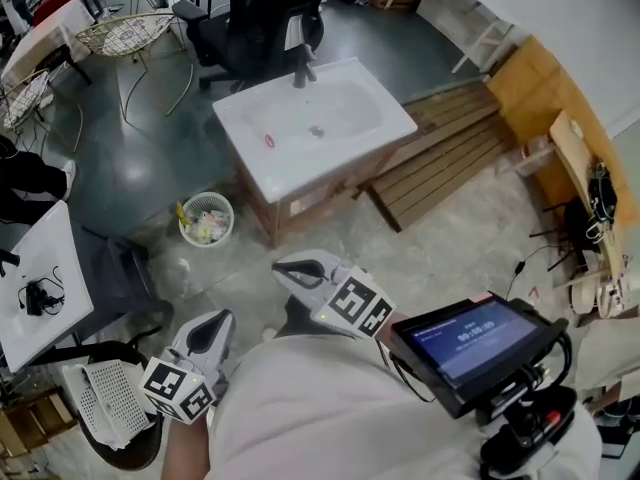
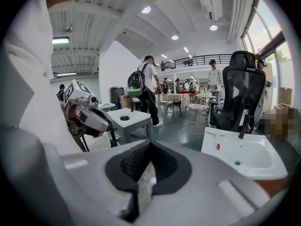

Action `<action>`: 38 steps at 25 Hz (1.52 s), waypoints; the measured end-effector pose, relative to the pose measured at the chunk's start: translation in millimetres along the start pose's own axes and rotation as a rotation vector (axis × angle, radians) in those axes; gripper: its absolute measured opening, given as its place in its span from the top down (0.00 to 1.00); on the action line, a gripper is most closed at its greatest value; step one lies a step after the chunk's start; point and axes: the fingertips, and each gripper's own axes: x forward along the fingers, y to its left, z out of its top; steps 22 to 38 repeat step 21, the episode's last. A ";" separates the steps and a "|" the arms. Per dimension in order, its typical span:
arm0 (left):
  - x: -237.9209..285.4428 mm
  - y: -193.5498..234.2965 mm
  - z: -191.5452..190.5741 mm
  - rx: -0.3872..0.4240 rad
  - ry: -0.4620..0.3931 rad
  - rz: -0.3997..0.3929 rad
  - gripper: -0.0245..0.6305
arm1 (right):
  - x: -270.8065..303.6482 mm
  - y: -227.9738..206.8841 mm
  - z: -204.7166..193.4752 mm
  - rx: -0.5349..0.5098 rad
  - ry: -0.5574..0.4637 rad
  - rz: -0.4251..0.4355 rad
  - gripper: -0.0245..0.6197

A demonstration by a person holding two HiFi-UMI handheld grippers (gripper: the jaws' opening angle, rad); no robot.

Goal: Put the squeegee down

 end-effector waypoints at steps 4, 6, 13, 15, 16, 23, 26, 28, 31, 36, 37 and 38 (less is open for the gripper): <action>4.0 0.7 -2.9 0.002 0.003 -0.012 0.95 | -1.4 -2.3 -0.8 -0.002 -0.001 -0.005 0.96; 5.5 0.1 -1.2 -0.001 0.008 -0.011 0.95 | -2.1 -4.0 -1.2 -0.003 0.000 -0.007 0.96; 12.8 0.8 -3.3 -0.003 0.014 -0.019 0.96 | -3.7 -10.6 -5.3 -0.007 0.006 -0.009 0.96; 15.2 1.0 -3.1 -0.003 0.018 -0.019 0.96 | -3.6 -13.0 -6.2 -0.005 0.007 -0.008 0.96; 16.4 1.5 -2.4 -0.004 0.021 -0.018 0.96 | -3.2 -14.8 -6.4 -0.003 0.008 -0.008 0.96; 26.3 3.3 -2.0 -0.017 0.042 -0.026 0.95 | -5.6 -25.2 -14.6 0.024 0.025 -0.024 0.96; 26.3 3.3 -2.0 -0.017 0.042 -0.026 0.95 | -5.6 -25.2 -14.6 0.024 0.025 -0.024 0.96; 26.3 3.3 -2.0 -0.017 0.042 -0.026 0.95 | -5.6 -25.2 -14.6 0.024 0.025 -0.024 0.96; 26.3 3.3 -2.0 -0.017 0.042 -0.026 0.95 | -5.6 -25.2 -14.6 0.024 0.025 -0.024 0.96; 26.3 3.3 -2.0 -0.017 0.042 -0.026 0.95 | -5.6 -25.2 -14.6 0.024 0.025 -0.024 0.96; 26.3 3.3 -2.0 -0.017 0.042 -0.026 0.95 | -5.6 -25.2 -14.6 0.024 0.025 -0.024 0.96; 26.3 3.3 -2.0 -0.017 0.042 -0.026 0.95 | -5.6 -25.2 -14.6 0.024 0.025 -0.024 0.96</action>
